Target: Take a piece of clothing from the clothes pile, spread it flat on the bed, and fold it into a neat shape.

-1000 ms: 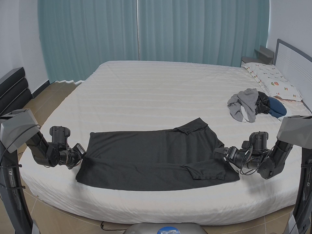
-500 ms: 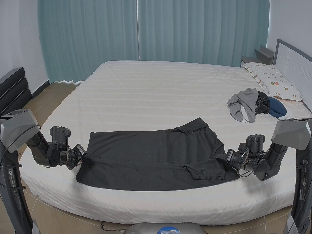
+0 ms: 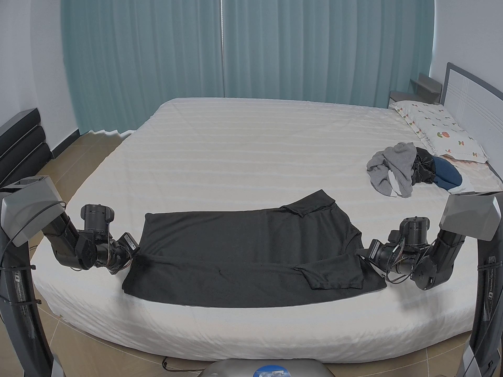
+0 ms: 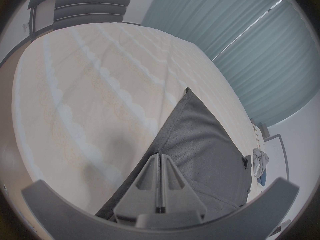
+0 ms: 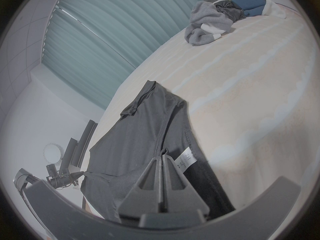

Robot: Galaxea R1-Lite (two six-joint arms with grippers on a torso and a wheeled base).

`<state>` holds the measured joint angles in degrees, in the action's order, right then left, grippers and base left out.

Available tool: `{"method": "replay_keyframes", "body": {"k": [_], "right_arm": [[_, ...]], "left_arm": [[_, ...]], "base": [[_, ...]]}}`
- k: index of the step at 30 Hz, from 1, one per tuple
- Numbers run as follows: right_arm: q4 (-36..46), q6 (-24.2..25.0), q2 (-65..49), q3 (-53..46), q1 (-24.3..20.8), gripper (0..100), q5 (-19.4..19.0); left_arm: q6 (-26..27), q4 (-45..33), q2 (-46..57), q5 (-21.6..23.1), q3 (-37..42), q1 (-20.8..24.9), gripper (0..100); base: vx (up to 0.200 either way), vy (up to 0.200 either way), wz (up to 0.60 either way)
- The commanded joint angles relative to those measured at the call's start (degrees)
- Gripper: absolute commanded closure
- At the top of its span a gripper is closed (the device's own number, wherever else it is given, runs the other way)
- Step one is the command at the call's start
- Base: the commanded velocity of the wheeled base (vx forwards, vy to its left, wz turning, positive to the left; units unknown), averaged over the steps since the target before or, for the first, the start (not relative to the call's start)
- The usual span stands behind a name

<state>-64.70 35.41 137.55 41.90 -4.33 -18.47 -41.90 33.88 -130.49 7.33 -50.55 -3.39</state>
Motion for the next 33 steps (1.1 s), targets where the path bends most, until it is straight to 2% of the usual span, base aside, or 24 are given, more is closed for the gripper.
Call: {"method": "replay_keyframes", "body": {"k": [1,8,9,10,11,15,19,20,24,33], "right_arm": [[0.01,0.09,-0.17,0.02,0.55,100,0.01],[0.10,0.36,0.00,0.38,0.55,100,0.01],[0.10,0.36,0.00,0.38,0.55,0,0.01],[0.10,0.36,0.09,0.38,0.55,0,0.01],[0.10,0.45,0.09,0.38,0.55,0,-0.08],[0.01,0.80,-0.88,-0.06,0.55,0,-0.43],[0.01,6.16,-4.39,-1.29,0.55,0,-0.52],[0.10,9.85,-6.59,-1.91,0.55,0,-0.96],[0.10,13.89,-9.58,-4.19,0.64,0,-3.59],[0.10,14.16,-10.11,-6.48,0.37,0,-4.12]], "left_arm": [[-0.02,0.05,-0.12,-0.03,0.02,-0.13,100],[-0.11,-0.04,-0.38,-0.03,0.11,-0.13,100],[-0.20,-0.04,-0.29,-0.03,0.02,-0.13,100],[-0.20,-0.04,-0.29,0.06,0.11,-0.13,100],[-0.38,-0.04,-0.21,0.06,0.11,-0.13,0],[-2.13,-0.04,0.06,0.06,0.02,-0.13,0],[-3.80,-0.04,0.85,0.06,0.11,-0.48,0],[-4.51,0.05,2.26,0.14,0.98,-1.09,0],[-4.77,0.49,5.24,2.17,3.71,-3.29,0],[-4.95,-0.04,5.77,3.40,4.50,-5.84,0]], "base": [[0.000,0.000,0.00],[0.000,0.000,0.00],[0.000,0.000,0.00],[0.000,0.000,0.00],[0.000,0.000,0.00],[0.000,0.000,0.00],[0.000,0.000,0.00],[0.000,0.000,0.00],[0.000,0.000,0.00],[0.000,0.000,0.00]]}}
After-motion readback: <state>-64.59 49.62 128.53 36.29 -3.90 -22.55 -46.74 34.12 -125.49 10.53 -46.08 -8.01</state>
